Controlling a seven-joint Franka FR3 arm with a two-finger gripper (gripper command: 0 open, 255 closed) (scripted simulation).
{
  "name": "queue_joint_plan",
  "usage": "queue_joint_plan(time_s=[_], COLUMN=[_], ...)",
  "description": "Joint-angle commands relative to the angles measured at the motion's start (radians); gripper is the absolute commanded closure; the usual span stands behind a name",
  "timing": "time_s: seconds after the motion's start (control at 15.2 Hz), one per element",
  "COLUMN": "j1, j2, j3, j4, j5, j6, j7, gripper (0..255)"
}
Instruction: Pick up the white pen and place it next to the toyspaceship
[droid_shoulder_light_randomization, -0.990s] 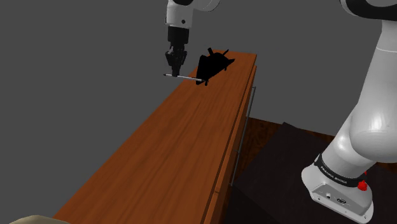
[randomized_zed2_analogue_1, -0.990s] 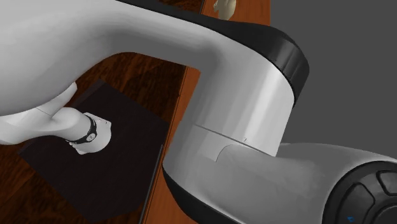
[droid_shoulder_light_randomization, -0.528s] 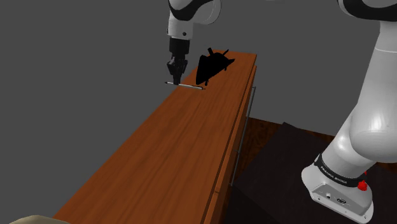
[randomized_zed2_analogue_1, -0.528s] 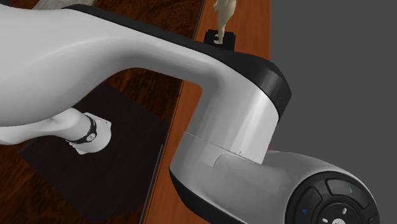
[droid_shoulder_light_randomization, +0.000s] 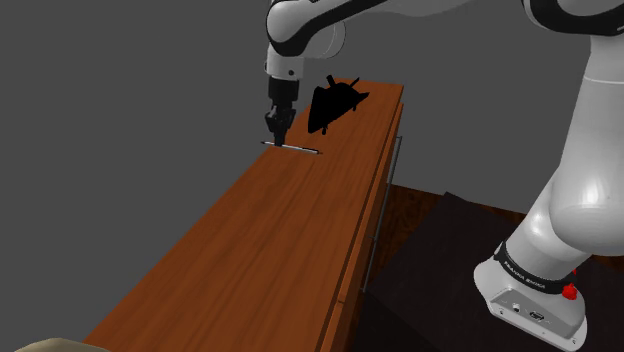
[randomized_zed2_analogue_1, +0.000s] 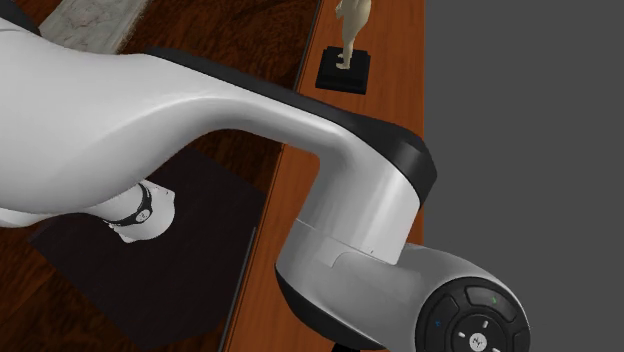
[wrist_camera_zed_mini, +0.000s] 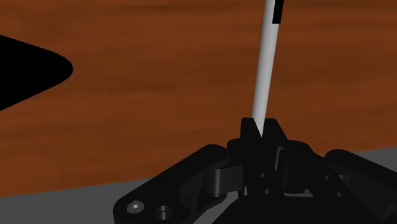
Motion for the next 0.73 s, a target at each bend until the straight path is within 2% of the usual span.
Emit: queue_joint_plan(time_s=[0.0,0.66], j1=[0.001,0.004], j2=[0.007,0.058], j3=[0.000,0.000], j4=[-0.020,-0.086], j5=[0.002,0.007], j6=[0.027,0.141], j7=[-0.006,-0.033], gripper=[255,255])
